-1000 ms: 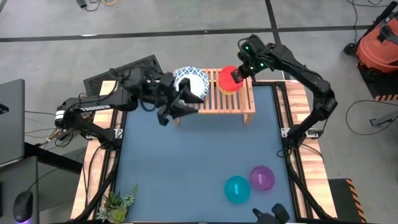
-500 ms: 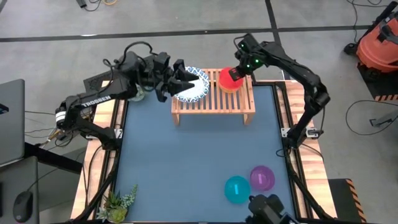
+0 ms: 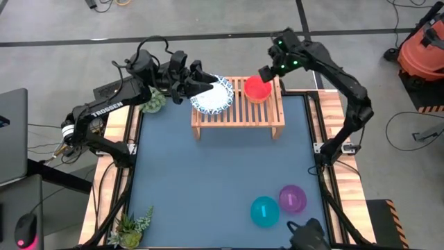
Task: Place and stack bowls onto a shelf
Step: Stack the violet bowl on top of the orange bowl on the shelf
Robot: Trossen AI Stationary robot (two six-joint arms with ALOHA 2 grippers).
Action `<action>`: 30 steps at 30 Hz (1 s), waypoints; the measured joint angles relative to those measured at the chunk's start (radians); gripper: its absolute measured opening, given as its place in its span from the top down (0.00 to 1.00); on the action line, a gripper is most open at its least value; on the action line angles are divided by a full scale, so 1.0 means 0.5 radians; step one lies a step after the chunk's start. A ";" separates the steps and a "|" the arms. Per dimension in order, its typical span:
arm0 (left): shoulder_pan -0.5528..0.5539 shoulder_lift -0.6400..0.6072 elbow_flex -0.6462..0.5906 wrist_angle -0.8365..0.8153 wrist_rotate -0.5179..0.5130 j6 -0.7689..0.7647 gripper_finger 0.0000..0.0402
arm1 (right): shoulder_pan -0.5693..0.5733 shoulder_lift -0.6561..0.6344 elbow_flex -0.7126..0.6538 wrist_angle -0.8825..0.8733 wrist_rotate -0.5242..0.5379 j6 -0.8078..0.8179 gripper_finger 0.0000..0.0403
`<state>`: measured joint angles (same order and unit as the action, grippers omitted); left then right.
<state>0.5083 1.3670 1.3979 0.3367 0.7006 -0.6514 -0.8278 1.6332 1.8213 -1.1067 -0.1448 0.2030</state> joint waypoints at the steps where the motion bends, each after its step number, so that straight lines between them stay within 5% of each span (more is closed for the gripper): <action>1: -0.011 0.000 0.000 -0.016 -0.006 0.002 0.51 | 0.000 -0.020 0.028 -0.022 0.005 -0.004 0.44; 7: -0.087 -0.001 0.000 -0.166 -0.009 0.010 0.51 | 0.041 -0.231 0.119 -0.268 0.023 0.071 0.44; 12: -0.252 -0.001 0.000 -0.680 0.026 0.228 0.51 | 0.275 -0.373 0.115 -0.769 0.051 0.297 0.44; 19: -0.602 0.002 -0.002 -1.500 -0.305 0.486 0.51 | 1.029 -0.547 0.022 -0.874 0.231 0.860 0.44; 24: -0.968 0.003 -0.002 -1.528 -0.582 0.383 0.51 | 1.621 -0.624 -0.095 -0.915 0.409 1.377 0.44; 30: -1.376 0.011 -0.002 -1.464 -1.170 0.244 0.51 | 2.335 -0.623 -0.402 -0.923 0.675 2.009 0.44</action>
<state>-0.1798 1.3727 1.3972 -0.3951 0.1158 -0.5295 0.3399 1.3219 1.6202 -1.5681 0.1927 1.2077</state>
